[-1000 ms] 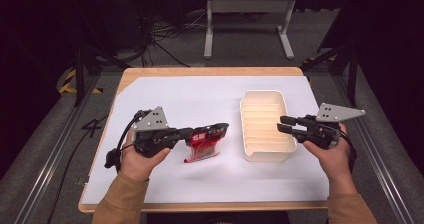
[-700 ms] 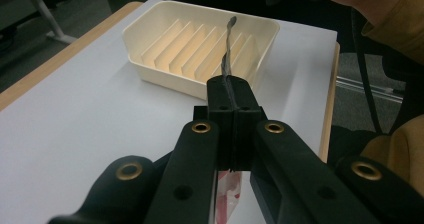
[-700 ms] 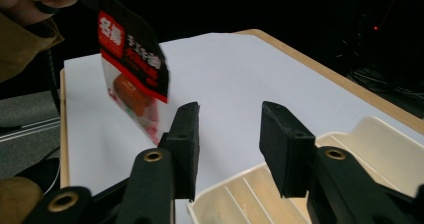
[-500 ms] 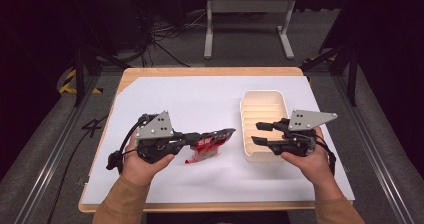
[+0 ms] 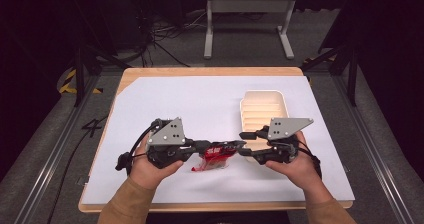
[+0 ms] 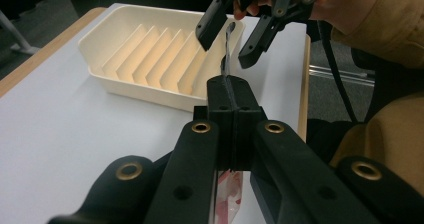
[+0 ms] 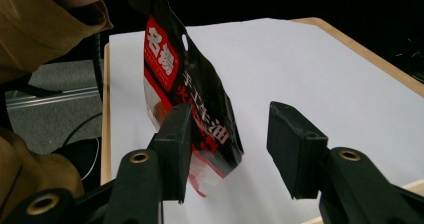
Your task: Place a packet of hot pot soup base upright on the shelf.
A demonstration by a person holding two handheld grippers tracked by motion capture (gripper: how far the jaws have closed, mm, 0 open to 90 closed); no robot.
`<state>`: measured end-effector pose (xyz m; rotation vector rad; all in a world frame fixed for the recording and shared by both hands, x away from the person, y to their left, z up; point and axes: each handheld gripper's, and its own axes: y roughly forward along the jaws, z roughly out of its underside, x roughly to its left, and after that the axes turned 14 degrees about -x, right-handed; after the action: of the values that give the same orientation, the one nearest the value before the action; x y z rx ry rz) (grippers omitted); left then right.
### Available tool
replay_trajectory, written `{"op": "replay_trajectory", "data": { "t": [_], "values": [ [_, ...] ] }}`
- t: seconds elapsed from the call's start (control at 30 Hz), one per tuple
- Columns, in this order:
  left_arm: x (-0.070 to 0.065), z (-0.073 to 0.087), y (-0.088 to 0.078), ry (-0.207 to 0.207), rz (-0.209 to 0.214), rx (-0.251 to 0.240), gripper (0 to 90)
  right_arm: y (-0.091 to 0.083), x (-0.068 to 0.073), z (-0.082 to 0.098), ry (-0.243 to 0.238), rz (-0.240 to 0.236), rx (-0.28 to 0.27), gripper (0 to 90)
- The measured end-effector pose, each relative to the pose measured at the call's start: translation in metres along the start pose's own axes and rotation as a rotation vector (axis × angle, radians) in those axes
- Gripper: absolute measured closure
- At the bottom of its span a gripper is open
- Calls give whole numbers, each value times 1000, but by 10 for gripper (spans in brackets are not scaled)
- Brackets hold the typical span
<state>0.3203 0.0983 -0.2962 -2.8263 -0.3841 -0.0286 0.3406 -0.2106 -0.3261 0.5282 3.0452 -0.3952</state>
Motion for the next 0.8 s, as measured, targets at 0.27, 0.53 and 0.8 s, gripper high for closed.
{"op": "replay_trajectory", "data": {
  "t": [0.27, 0.53, 0.8],
  "values": [
    [-3, 0, 4, 4, 16, 3, 900, 11, 4, 4, -40, -31, 38, 664],
    [4, 5, 0, -18, -11, -7, 900, 19, 1, -1, -87, -93, 89, 848],
    [8, 5, -10, -30, -68, -53, 892, 26, -3, -23, -141, -112, 131, 891]
  ]
}}
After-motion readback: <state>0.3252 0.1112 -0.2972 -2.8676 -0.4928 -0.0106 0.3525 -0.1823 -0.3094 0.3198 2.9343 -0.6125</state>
